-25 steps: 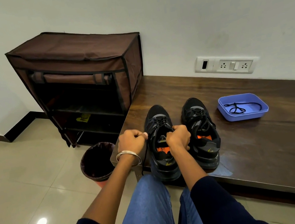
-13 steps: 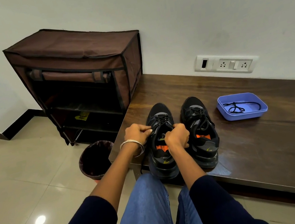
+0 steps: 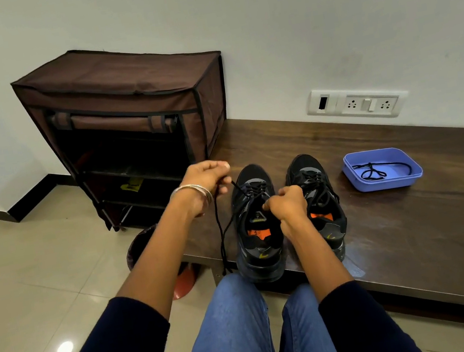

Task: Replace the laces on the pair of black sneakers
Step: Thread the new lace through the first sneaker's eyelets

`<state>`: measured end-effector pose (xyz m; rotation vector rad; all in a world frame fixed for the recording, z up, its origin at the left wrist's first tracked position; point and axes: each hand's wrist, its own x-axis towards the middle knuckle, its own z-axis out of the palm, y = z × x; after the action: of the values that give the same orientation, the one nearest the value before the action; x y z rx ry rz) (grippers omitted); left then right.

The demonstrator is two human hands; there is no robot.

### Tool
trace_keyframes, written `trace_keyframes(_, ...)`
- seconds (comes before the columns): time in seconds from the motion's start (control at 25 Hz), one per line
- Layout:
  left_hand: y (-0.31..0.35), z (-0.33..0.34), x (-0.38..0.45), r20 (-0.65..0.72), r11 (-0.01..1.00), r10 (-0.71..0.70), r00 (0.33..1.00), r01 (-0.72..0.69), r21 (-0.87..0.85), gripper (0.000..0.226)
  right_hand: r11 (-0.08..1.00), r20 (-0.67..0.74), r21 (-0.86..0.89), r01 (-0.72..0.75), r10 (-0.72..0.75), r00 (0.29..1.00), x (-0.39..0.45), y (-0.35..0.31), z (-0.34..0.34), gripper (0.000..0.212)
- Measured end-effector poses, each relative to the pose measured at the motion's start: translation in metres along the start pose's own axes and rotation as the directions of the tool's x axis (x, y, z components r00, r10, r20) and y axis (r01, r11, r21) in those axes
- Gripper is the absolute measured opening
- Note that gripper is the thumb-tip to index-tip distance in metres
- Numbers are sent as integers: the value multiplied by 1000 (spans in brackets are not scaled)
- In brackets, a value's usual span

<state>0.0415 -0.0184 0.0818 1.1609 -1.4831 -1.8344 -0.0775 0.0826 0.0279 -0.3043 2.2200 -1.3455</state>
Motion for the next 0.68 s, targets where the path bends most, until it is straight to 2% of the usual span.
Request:
trace_keyframes(0.08, 27, -1, -9, 103, 969, -101, 990, 121, -214, 25, 970, 58, 215, 112, -128, 990, -8, -20, -8, 20)
trace_keyframes(0.16, 44, 1, -14, 227, 865, -104, 968, 201, -460, 39, 927, 266, 341, 155, -253, 930, -29, -42, -11, 23)
trace_keyframes(0.24, 50, 5, -17, 304, 790, -45, 952, 220, -572, 53, 940, 489, 318, 122, -273, 828, -47, -54, -9, 33)
trace_keyframes(0.32, 50, 7, -16, 302, 738, -1, 953, 204, -643, 65, 955, 585, 280, 100, -252, 771, -56, -54, -9, 34)
trace_keyframes(0.36, 48, 5, -14, 270, 707, 9, 963, 185, -683, 70, 951, 583, 299, 77, -246, 774, -56, -53, -11, 32)
trace_keyframes(0.48, 36, -7, -5, 162, 603, 11, 987, 123, -788, 79, 921, 424, 388, 42, -219, 879, -40, -50, -32, 23)
trace_keyframes(0.6, 15, -20, 3, 111, 545, 11, 994, 87, -834, 86, 901, 214, 418, 114, -220, 952, -16, -51, -65, 17)
trace_keyframes(0.68, -1, -24, 9, 86, 549, -8, 996, 76, -832, 89, 902, 106, 389, 187, -245, 964, -2, -52, -83, 14)
